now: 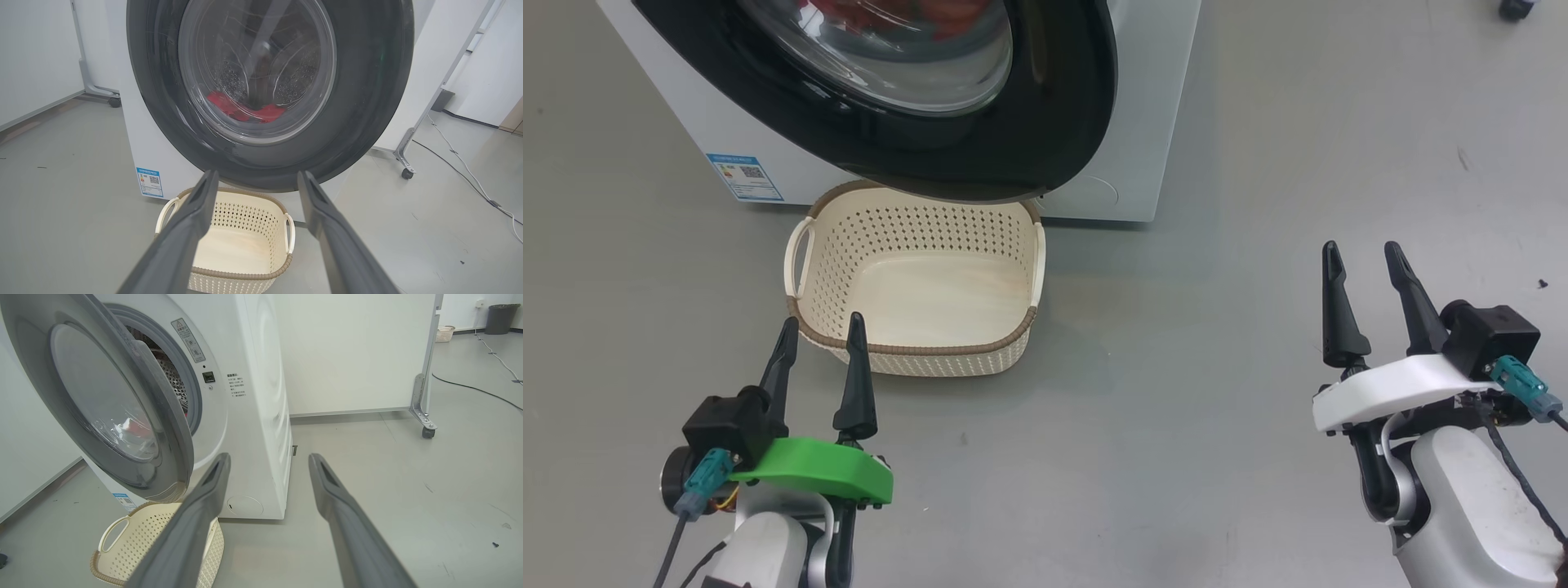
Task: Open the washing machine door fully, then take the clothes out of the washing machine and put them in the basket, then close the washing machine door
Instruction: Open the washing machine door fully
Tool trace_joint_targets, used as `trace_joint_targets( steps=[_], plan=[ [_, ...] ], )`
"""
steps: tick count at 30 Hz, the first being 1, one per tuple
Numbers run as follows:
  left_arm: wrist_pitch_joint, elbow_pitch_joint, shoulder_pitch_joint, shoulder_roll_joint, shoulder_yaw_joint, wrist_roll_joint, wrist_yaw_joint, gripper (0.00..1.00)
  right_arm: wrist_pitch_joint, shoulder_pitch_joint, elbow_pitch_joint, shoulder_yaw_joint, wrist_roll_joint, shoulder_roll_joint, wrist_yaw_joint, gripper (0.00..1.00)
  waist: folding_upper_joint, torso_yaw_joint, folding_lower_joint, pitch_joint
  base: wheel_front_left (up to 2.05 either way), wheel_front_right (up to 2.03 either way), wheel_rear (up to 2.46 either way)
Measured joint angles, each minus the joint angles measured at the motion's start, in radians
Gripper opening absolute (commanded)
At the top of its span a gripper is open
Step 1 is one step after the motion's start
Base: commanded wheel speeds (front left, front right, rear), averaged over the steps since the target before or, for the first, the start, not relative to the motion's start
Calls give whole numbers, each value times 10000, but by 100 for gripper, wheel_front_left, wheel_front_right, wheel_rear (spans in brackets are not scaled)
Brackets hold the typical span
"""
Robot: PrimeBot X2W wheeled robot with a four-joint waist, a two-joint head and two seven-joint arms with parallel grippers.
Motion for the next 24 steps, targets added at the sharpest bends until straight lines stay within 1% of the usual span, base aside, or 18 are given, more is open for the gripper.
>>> trace_joint_targets(
  steps=[24],
  plan=[
    [0, -6, 151, 2, 12, 2, -36, 100, 0, 639, -472, -295, -301, 245, 17, 100, 0, -25, 0, -11, 0, 0, 0]
  ],
)
